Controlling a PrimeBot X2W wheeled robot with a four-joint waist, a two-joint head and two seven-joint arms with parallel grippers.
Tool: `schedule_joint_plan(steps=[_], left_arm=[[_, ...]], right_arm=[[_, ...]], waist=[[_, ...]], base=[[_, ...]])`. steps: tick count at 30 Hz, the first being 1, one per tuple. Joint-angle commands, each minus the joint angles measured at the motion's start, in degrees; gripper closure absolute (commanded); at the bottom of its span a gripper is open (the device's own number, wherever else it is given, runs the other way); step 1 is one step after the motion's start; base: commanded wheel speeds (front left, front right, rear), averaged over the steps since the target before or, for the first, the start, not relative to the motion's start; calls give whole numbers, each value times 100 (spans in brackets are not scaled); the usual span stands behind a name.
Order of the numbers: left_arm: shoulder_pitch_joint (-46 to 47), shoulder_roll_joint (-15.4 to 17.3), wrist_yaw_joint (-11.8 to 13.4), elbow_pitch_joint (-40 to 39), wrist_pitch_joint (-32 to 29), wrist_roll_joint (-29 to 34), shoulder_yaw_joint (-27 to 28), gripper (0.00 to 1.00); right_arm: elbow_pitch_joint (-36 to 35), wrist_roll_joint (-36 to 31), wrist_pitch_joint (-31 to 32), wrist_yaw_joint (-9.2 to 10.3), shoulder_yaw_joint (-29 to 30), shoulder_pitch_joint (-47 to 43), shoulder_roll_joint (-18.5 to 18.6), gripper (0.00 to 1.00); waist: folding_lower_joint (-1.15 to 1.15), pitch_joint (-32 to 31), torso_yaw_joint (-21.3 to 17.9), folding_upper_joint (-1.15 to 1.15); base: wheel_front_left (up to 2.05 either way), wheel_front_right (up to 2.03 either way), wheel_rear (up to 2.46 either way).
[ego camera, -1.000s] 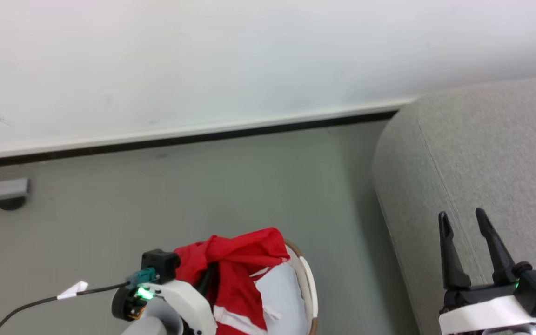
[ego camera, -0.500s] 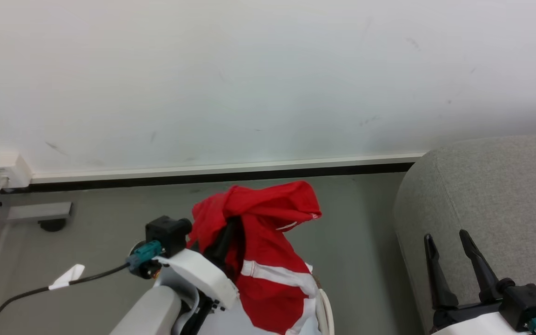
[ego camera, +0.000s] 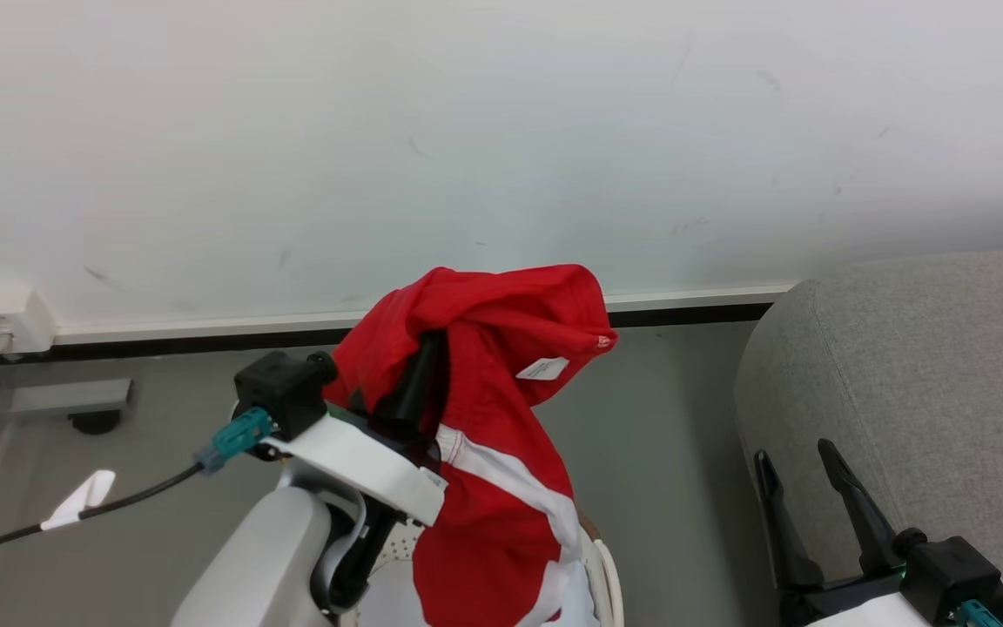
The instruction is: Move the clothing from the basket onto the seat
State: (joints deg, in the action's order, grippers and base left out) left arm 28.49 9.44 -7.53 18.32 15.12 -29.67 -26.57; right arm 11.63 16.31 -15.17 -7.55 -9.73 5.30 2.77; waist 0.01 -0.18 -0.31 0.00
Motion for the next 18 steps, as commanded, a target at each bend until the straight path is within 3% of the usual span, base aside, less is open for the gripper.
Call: schedule_joint_plan(steps=[1,13,18], left_arm=[[-49,13,20,-43,5,21,30,100],[-145,-48,42,-111,5,91,98,100],[-19,-22,33,-120,6,100,43,100]], right_arm=[[0,23,2,12,-23,6,21,0],[100,35,2,12,-335,-3,20,0],[239,17,2,12,-814,27,18,0]], waist=[[-1,10,-5,0],[-1,1,11,0],[-1,-6,46,0]], base=[[0,0,0],[0,0,0],[0,0,0]])
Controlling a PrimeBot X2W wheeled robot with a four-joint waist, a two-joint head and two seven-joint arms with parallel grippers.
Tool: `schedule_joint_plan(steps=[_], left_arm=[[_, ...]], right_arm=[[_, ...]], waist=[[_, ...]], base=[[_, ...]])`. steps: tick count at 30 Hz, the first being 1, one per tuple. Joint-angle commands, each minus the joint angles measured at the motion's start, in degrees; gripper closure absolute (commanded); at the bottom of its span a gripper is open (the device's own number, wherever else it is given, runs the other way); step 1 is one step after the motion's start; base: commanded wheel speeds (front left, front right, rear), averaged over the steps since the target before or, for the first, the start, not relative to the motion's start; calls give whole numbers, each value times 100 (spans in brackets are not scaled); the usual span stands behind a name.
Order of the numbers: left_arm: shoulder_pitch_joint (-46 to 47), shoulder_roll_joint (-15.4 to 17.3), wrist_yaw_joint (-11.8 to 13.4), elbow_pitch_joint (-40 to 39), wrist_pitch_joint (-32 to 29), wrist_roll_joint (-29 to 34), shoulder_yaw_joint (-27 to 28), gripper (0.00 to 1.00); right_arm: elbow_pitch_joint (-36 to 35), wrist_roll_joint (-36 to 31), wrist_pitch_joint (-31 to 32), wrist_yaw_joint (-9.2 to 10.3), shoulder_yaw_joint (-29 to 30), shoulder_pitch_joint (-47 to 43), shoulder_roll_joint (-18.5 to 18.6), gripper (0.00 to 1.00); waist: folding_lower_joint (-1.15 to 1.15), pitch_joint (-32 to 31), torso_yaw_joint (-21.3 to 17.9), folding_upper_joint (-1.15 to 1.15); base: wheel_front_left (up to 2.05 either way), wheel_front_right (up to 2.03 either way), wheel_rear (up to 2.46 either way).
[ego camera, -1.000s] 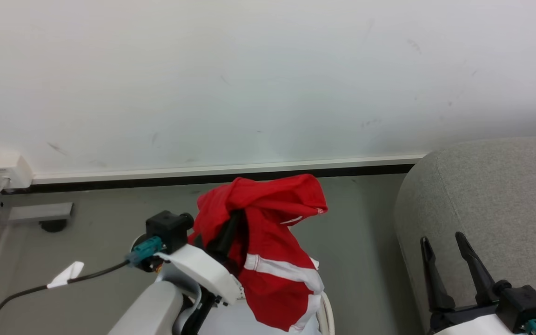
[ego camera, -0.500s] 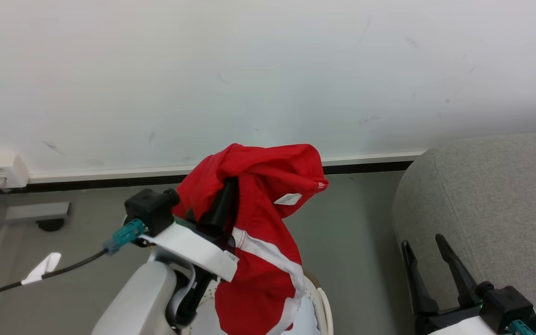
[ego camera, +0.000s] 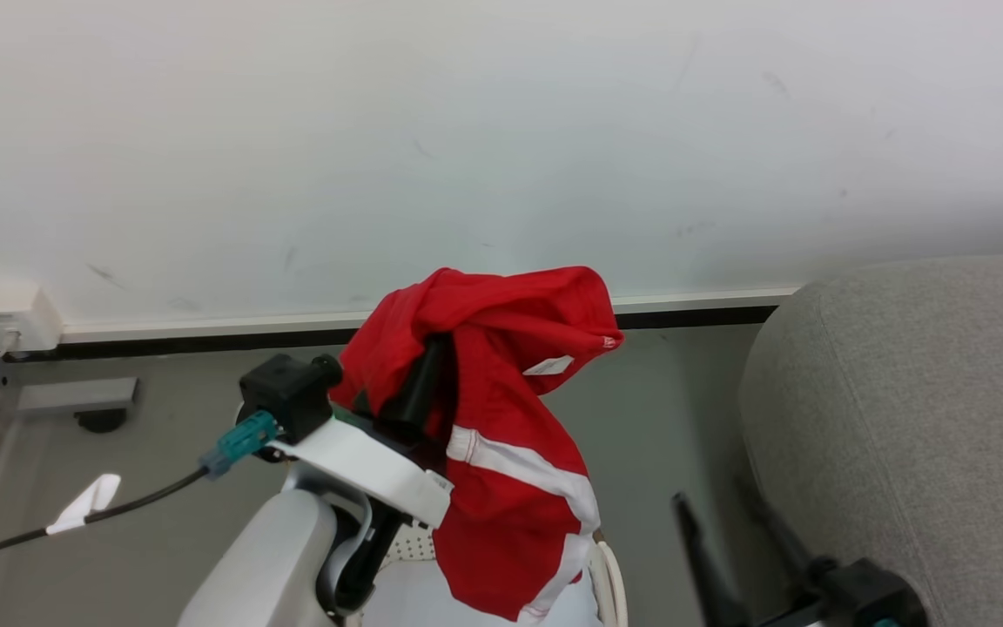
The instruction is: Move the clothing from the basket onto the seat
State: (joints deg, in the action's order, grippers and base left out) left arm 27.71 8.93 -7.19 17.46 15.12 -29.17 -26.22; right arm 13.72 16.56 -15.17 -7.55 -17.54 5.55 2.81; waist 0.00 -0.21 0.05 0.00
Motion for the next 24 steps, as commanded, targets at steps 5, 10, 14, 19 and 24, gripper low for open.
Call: schedule_joint_plan(steps=[5,10,14,19,24], left_arm=[[145,-19,-10,-87,-2,5,-77,100],[170,-108,-17,-202,-56,-29,-248,100],[168,-187,-26,-322,-138,-51,-498,100],[69,-260,-33,-476,-227,-57,-955,100],[-30,-314,-37,-627,-288,-211,-1312,100]], right_arm=[[388,60,2,12,-732,84,19,0],[905,190,3,12,-1263,377,21,0],[1328,265,3,12,-1479,695,19,0],[1859,285,3,12,-1719,1052,18,0],[2210,357,3,12,-1780,1297,19,0]], waist=[[0,-17,149,0],[0,-40,371,0],[0,-49,603,0],[0,-65,881,0],[0,-104,1102,0]], base=[[0,0,0],[0,0,0],[0,0,0],[0,0,0],[0,0,0]])
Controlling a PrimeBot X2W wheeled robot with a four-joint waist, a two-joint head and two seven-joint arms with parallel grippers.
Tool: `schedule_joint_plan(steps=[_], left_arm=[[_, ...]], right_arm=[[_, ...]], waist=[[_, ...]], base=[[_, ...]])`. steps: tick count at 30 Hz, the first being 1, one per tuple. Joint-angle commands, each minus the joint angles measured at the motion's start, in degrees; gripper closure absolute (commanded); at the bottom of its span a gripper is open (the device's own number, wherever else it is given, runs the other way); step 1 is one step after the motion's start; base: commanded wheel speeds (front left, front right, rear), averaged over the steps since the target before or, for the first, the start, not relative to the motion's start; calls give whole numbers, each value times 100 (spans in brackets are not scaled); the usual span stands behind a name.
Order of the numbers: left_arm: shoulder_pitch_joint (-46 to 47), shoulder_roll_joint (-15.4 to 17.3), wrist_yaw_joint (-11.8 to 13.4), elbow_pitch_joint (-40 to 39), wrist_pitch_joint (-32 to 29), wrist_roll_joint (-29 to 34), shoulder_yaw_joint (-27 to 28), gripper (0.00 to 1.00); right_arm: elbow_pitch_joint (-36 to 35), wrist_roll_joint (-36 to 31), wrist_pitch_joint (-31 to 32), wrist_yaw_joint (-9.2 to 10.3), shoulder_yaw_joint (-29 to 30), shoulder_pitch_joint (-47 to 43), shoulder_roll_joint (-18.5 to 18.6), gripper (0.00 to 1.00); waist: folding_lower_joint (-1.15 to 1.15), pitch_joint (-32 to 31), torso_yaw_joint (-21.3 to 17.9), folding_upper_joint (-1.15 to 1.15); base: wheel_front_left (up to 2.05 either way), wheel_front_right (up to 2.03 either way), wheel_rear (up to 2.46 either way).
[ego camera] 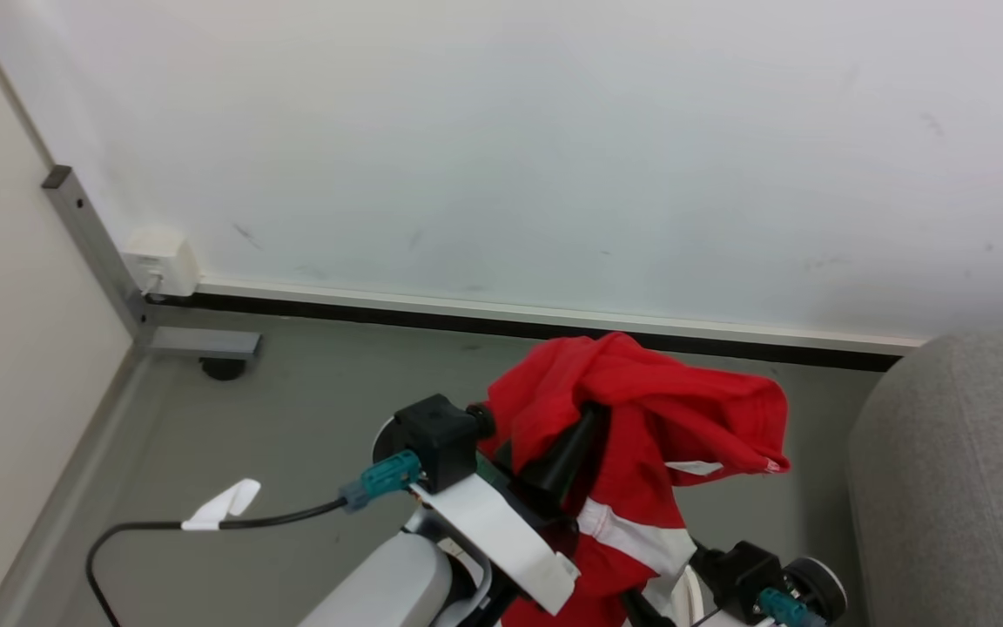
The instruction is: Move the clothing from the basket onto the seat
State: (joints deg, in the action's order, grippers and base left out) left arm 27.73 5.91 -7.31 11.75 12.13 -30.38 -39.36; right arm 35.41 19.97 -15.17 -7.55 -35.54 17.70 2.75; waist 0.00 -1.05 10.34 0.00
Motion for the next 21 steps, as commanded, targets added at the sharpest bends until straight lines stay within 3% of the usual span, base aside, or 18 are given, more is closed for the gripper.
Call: schedule_joint_plan(steps=[1,8,13,20,21], left_arm=[[-48,-10,-25,-67,-4,-110,-47,100],[-110,54,-23,-97,-65,-196,-280,100],[-122,68,-24,-121,-100,-260,-426,100],[-91,125,-24,-102,-89,-333,-491,100],[-94,130,-24,-86,-79,-350,-490,100]], right_arm=[[72,17,3,12,58,123,25,0],[99,-177,3,12,450,214,23,0],[143,-163,3,13,386,346,23,0],[-221,-288,3,12,581,405,23,0],[-261,-294,3,12,577,366,23,6]], waist=[[0,-25,112,0],[0,-37,296,0],[0,-35,364,0],[0,-2,395,0],[0,0,393,0]], base=[[0,0,0],[0,0,0],[0,0,0],[0,0,0],[0,0,0]])
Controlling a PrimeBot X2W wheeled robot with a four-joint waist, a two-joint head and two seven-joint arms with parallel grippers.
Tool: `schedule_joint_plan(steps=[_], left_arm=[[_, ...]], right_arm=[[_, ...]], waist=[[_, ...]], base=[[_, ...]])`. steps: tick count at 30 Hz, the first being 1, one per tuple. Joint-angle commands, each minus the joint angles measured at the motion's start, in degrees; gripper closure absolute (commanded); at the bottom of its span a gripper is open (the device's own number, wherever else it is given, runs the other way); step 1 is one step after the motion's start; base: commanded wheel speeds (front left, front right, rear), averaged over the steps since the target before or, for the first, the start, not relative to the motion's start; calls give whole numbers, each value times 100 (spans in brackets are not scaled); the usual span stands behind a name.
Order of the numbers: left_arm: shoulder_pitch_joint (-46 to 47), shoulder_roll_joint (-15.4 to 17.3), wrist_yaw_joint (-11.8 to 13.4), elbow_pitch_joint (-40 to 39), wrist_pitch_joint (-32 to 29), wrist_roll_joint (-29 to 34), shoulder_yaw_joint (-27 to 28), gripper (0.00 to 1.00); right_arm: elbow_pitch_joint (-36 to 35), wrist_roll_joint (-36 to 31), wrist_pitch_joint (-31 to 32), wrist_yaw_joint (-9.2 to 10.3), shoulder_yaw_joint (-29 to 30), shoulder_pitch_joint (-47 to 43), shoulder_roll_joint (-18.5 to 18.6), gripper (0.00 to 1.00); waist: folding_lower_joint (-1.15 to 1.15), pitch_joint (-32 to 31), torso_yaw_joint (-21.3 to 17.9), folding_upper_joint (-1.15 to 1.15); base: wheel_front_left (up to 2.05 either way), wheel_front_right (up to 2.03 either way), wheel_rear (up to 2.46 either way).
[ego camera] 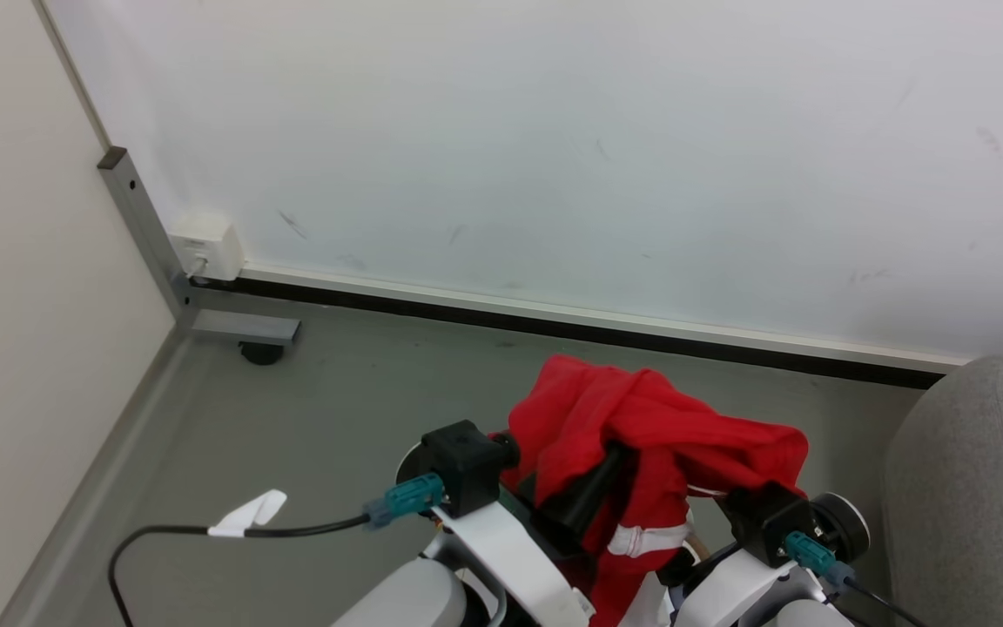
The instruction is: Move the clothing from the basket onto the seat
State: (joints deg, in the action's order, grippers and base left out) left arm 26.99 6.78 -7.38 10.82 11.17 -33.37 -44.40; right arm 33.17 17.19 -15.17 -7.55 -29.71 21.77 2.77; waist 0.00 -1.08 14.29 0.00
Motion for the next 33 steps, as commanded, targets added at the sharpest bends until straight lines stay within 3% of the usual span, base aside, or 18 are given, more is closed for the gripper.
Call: schedule_joint_plan(steps=[1,2,29,30,31,32,33], left_arm=[[-24,46,-18,21,28,-62,18,100],[-24,54,-18,31,37,-76,23,100],[38,131,77,355,218,-195,180,100],[38,130,78,366,223,-198,178,91],[35,129,84,376,228,-206,179,60],[25,133,94,397,217,-218,175,0],[18,139,103,412,201,-218,170,0]], right_arm=[[-76,-22,3,12,-18,-67,21,62],[-111,-33,3,12,-29,-83,21,100],[-384,59,2,12,63,-267,21,100],[-389,66,2,12,77,-270,21,100],[-397,76,2,12,104,-279,21,100],[-416,89,2,12,145,-277,22,100],[-439,86,1,12,186,-271,22,100]], waist=[[0,6,-6,0],[0,12,-14,0],[0,49,-377,0],[0,49,-390,0],[0,48,-403,0],[0,50,-422,0],[0,55,-443,0]], base=[[0,0,0],[0,0,0],[0,0,0],[0,0,0],[0,0,0],[0,0,0],[0,0,0]])
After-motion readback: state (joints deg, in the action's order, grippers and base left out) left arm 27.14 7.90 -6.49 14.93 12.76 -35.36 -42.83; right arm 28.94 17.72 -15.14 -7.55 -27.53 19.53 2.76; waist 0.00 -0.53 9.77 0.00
